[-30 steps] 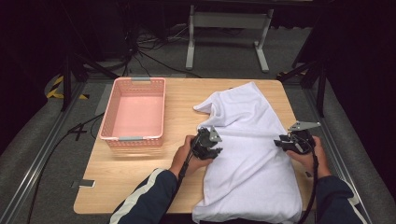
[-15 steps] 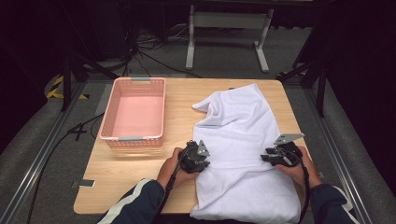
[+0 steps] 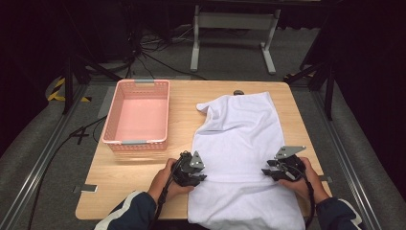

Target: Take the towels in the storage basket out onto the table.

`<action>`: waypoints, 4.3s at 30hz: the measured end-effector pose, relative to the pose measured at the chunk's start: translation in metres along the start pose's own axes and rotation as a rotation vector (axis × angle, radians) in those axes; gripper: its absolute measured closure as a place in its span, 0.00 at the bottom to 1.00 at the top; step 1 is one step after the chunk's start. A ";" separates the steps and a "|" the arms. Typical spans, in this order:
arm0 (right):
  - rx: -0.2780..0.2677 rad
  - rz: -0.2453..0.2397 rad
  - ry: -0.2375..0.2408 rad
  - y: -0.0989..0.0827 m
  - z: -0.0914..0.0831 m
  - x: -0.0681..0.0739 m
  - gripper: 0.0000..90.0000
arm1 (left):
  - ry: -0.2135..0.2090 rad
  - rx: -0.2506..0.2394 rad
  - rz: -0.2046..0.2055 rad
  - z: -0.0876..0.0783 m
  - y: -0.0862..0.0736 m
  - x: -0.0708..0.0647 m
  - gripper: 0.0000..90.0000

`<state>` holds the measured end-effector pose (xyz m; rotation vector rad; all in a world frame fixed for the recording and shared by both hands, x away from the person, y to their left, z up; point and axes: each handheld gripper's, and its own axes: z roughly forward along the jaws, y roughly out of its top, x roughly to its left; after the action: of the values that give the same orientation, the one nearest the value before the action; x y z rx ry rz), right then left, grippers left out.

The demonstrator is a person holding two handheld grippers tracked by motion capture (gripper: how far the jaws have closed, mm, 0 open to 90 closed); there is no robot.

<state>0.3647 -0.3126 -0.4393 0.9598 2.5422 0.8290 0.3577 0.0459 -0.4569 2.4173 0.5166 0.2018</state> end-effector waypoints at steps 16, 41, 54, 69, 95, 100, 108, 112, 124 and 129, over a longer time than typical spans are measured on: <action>-0.178 -0.087 0.049 0.179 0.073 -0.011 0.57 | -0.036 -0.077 -0.034 0.001 -0.012 -0.003 0.67; -0.057 -0.073 -0.046 0.269 0.161 -0.006 0.97 | -0.037 -0.074 -0.052 -0.001 -0.016 -0.010 0.65; -0.067 -0.019 -0.036 0.253 0.142 -0.019 0.54 | -0.025 -0.069 -0.092 -0.010 -0.025 -0.006 0.56; -0.007 0.112 -0.049 0.040 0.013 -0.103 0.57 | 0.024 -0.067 -0.098 -0.002 -0.017 0.009 0.49; -0.026 0.239 -0.237 0.040 0.054 -0.137 0.50 | 0.279 -0.011 -0.208 0.040 0.046 0.078 0.53; -0.016 0.256 -0.265 0.043 0.055 -0.139 0.48 | 0.273 0.007 -0.219 0.043 0.051 0.086 0.54; -0.083 0.198 -0.186 0.033 0.028 -0.118 0.53 | 0.206 -0.067 -0.166 0.032 0.044 0.072 0.51; -0.086 0.170 -0.185 0.035 0.029 -0.116 0.61 | 0.191 -0.116 -0.183 0.032 0.049 0.071 0.52; -0.097 0.076 0.021 0.039 0.040 -0.066 0.58 | 0.271 -0.114 -0.317 0.056 0.083 0.118 0.59; -0.058 0.015 0.045 0.032 0.045 -0.045 0.60 | 0.237 -0.057 -0.255 0.064 0.075 0.104 0.66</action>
<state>0.4344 -0.3053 -0.4520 0.9531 2.5363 0.9338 0.4929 -0.0006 -0.4576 2.2574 0.9069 0.3889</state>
